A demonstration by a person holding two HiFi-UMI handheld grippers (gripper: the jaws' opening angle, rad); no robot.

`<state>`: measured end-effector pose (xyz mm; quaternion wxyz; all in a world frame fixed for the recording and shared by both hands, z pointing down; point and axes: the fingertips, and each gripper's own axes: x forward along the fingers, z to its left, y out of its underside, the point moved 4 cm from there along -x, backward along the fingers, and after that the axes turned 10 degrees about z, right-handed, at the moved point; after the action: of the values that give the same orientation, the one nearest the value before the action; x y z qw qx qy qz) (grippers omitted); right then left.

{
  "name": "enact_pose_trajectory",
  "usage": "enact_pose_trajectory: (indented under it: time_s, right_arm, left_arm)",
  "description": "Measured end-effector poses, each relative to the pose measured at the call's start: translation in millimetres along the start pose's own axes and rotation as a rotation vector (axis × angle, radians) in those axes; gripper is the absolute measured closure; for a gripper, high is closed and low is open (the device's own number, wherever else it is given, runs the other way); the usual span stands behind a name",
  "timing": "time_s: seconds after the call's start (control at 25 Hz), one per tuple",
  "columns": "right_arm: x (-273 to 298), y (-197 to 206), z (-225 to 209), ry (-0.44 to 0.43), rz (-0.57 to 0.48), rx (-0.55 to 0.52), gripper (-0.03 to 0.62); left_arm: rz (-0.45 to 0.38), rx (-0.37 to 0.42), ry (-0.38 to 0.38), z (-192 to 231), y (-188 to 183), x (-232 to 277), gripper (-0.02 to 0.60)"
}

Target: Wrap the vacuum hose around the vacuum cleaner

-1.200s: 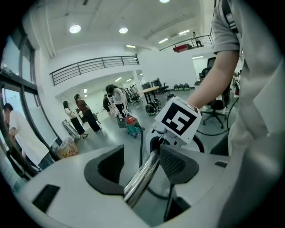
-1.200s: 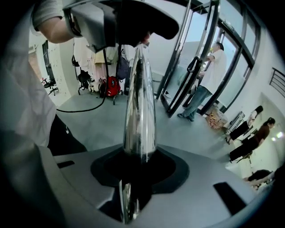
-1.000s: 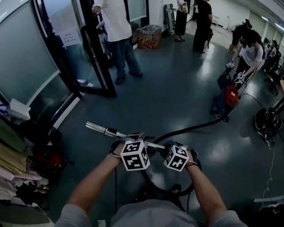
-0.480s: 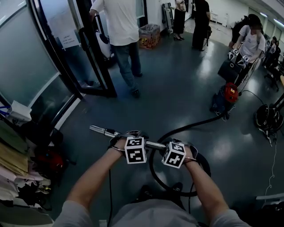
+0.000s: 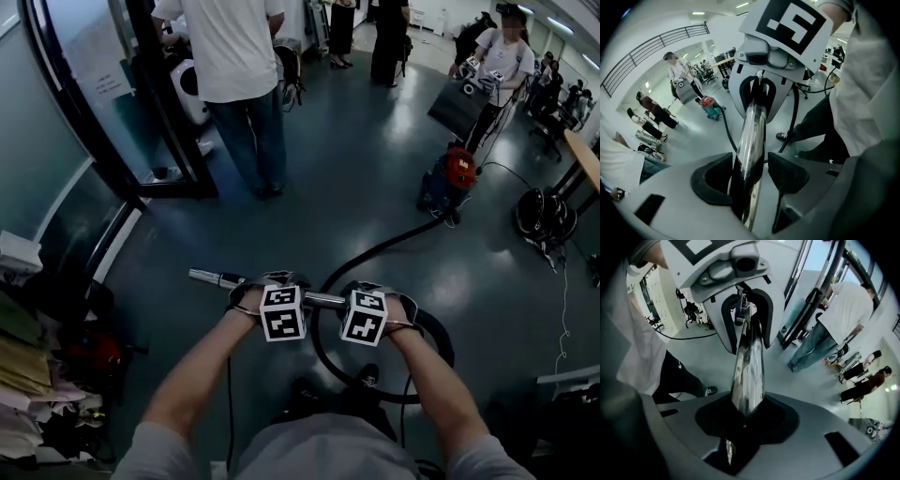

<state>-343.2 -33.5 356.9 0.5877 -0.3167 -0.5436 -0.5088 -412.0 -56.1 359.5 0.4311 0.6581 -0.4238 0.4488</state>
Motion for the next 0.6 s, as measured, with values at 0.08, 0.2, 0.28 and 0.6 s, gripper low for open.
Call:
enact_pose_trajectory:
  time_s: [0.08, 0.2, 0.28, 0.6]
  right_arm:
    - [-2, 9, 7, -0.006, 0.008, 0.008, 0.459]
    - [-9, 23, 18, 0.001, 0.013, 0.009, 0.459]
    - [-13, 34, 25, 0.005, 0.016, 0.02, 0.459]
    - [-27, 89, 59, -0.002, 0.002, -0.01, 0.459]
  left_arm:
    - [-0.007, 0.036, 0.002, -3, -7, 10, 0.342]
    - [-0.007, 0.082, 0.031, -11, -20, 19, 0.342]
    - [-0.024, 0.112, 0.033, -19, -32, 18, 0.345]
    - [-0.009, 0.166, 0.06, -70, -84, 21, 0.446]
